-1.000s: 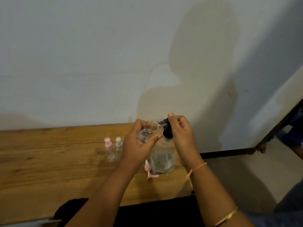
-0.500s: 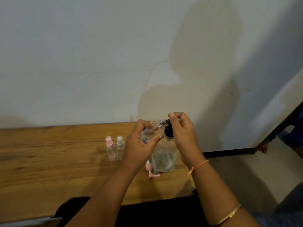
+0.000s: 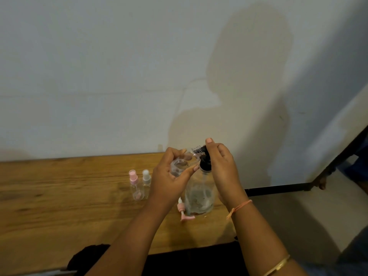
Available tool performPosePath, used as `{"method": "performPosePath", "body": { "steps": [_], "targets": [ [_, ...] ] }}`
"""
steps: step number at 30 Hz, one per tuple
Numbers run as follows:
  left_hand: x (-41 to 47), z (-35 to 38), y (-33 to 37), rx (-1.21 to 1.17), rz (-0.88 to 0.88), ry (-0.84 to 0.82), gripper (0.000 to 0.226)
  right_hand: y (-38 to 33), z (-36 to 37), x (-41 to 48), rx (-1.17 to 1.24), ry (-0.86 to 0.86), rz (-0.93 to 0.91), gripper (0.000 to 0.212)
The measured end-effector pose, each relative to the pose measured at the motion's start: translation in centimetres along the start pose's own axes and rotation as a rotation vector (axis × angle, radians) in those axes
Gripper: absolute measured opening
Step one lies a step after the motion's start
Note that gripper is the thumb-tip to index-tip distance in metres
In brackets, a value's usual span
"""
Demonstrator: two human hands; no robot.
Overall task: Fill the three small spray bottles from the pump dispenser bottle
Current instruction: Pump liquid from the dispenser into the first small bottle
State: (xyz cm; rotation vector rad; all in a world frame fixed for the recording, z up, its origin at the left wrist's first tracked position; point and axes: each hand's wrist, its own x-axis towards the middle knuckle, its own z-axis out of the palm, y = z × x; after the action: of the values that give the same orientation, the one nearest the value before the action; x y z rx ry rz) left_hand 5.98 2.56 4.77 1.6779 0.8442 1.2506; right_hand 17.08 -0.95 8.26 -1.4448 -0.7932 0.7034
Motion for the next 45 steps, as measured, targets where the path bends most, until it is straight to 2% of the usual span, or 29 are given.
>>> {"method": "performPosePath", "body": {
  "steps": [5,11,23,30,35,41,45],
  "targets": [
    [0.06,0.00,-0.02,0.013,-0.010,-0.007,0.031,0.18,-0.01,0.18,0.005,-0.018,-0.021,0.033],
    [-0.16,-0.08,-0.06,0.054,-0.006,-0.023,0.032,0.25,-0.04,0.60,-0.041,-0.021,-0.040,0.015],
    [-0.01,0.03,0.24,-0.013,-0.003,-0.003,0.032,-0.05,-0.25,0.29,-0.035,-0.043,0.004,0.037],
    [-0.15,-0.03,-0.12,0.019,-0.024,-0.024,0.032,0.25,-0.41,0.50,-0.049,-0.055,-0.031,0.015],
    [-0.08,-0.04,0.03,0.023,-0.015,-0.013,0.033,0.22,-0.50,0.41,-0.040,-0.035,-0.037,0.017],
    [0.01,-0.08,0.14,0.020,0.019,0.003,0.033,0.07,-0.26,0.24,0.002,-0.021,-0.003,0.031],
    [0.12,-0.12,0.05,0.053,0.031,0.013,0.035,0.00,-0.23,0.12,0.006,-0.037,-0.023,0.029]
  ]
}}
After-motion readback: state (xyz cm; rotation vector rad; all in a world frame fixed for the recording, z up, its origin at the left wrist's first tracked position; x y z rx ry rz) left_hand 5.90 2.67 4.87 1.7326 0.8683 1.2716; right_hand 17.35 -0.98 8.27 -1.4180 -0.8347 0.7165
